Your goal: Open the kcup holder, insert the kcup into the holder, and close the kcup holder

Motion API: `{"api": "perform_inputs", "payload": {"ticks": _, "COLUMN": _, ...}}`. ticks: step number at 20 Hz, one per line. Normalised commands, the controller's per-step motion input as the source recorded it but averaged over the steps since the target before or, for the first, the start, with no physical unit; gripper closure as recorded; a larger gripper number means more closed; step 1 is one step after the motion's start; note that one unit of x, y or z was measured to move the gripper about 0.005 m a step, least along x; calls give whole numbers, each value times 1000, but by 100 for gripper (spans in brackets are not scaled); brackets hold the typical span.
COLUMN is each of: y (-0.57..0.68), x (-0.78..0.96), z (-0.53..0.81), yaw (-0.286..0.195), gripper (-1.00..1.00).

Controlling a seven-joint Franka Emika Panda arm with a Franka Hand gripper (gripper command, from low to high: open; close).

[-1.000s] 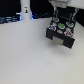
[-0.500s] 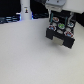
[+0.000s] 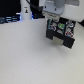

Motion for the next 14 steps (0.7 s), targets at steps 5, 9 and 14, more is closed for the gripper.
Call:
{"api": "perform_inputs", "payload": {"ticks": 5, "y": 210, "x": 641, "z": -56, "yaw": 109, "gripper": -100}}
{"api": "perform_inputs", "payload": {"ticks": 9, "y": 259, "x": 113, "z": -203, "yaw": 192, "gripper": -100}}
{"api": "perform_inputs", "payload": {"ticks": 14, "y": 240, "x": -69, "z": -196, "yaw": 211, "gripper": -100}}
